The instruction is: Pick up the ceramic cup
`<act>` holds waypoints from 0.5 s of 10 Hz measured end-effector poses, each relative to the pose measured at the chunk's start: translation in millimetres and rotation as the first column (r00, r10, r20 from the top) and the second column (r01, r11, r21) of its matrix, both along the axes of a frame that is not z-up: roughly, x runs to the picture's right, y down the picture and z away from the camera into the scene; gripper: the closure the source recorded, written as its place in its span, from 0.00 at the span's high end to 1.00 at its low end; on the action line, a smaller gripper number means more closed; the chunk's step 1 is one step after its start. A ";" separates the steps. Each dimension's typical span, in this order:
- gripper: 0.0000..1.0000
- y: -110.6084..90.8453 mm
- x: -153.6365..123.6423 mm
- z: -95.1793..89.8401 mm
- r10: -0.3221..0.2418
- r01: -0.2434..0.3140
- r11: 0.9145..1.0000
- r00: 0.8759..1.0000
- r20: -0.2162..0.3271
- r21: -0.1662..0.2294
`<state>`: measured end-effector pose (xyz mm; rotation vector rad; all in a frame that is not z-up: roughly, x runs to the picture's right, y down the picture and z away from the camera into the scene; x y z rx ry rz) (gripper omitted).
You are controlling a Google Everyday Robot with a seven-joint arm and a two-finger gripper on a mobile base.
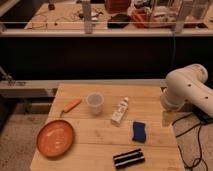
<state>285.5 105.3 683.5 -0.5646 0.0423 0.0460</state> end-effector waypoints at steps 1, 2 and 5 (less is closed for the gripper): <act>0.80 -0.1 -0.1 -0.1 0.000 0.000 1.000 1.000 0.000 0.000; 0.80 -0.1 0.0 -0.1 0.000 0.000 1.000 1.000 0.000 0.000; 0.80 0.0 -0.1 0.0 0.000 0.000 1.000 1.000 0.000 0.000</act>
